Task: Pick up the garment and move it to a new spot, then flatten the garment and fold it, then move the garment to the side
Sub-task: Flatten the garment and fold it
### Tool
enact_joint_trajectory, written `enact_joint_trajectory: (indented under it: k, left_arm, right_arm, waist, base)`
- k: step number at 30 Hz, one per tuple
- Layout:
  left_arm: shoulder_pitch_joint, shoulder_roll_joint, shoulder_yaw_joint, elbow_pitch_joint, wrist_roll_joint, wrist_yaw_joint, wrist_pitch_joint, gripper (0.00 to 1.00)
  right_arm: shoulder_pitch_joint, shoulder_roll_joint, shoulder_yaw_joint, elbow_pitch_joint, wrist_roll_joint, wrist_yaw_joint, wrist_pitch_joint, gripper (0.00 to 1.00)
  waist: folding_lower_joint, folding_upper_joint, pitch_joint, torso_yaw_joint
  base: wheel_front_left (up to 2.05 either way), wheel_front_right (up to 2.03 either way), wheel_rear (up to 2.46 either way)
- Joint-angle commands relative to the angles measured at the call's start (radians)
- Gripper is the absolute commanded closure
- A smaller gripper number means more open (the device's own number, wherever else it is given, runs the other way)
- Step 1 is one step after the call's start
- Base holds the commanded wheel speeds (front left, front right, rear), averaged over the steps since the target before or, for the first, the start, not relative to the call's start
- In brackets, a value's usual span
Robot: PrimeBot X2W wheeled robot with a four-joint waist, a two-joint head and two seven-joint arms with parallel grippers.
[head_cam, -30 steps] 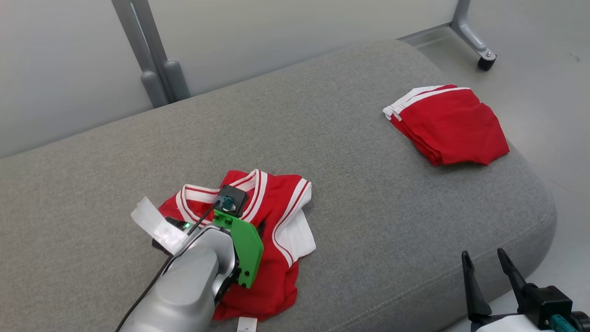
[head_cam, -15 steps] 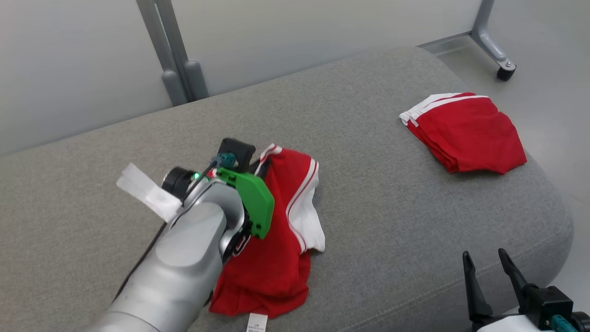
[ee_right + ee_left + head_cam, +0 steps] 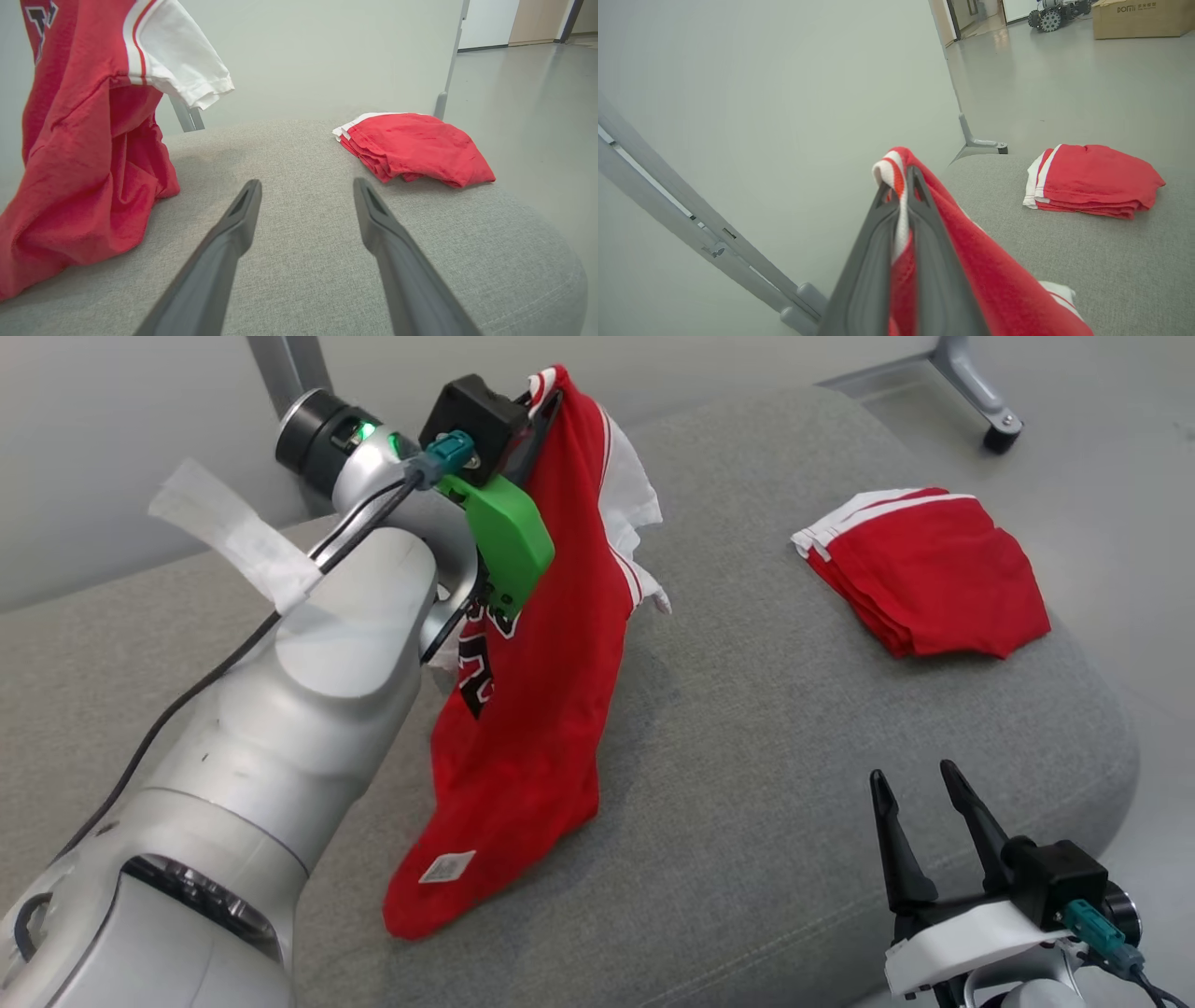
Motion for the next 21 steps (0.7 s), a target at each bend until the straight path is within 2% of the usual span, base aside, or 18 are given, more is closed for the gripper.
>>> enact_joint_trajectory:
  k: [1,4,9,13,17,21]
  left_arm:
    - [-0.014,0.0,-0.013,0.005,0.004,-0.002,-0.01,1.0]
    - [-0.012,-0.006,-0.092,-0.01,-0.032,-0.008,-0.039,1.0]
    - [0.03,-0.009,-0.245,-0.071,-0.15,-0.008,-0.065,1.0]
    - [0.033,0.027,-0.391,-0.099,-0.169,-0.006,-0.083,1.0]
    - [0.011,0.055,-0.409,-0.084,-0.14,-0.006,-0.085,1.0]
    - [0.018,0.085,-0.364,-0.03,-0.111,0.009,-0.085,1.0]
  right_arm:
    - [-0.01,-0.001,0.004,0.003,0.01,-0.001,-0.003,0.0]
    - [-0.019,-0.001,0.012,0.012,0.037,-0.001,-0.003,0.0]
    - [-0.016,-0.001,0.022,0.029,0.074,-0.001,-0.003,0.0]
    - [-0.033,-0.001,0.037,0.036,0.085,-0.001,-0.003,0.0]
    - [-0.049,-0.001,0.039,0.038,0.079,-0.001,-0.003,0.0]
    - [-0.061,-0.001,0.045,0.036,0.075,-0.001,-0.003,0.0]
  waist:
    - [0.0,0.0,0.064,-0.064]
    - [0.0,0.0,0.092,-0.093]
    - [0.0,0.0,0.12,-0.122]
    - [0.0,0.0,0.13,-0.139]
    - [0.0,0.0,0.133,-0.144]
    - [0.0,0.0,0.137,-0.15]
  base:
    - [0.0,0.0,0.0]
    - [0.0,0.0,0.0]
    - [0.0,0.0,0.0]
    - [0.0,0.0,0.0]
    - [0.0,0.0,0.0]
    - [0.0,0.0,0.0]
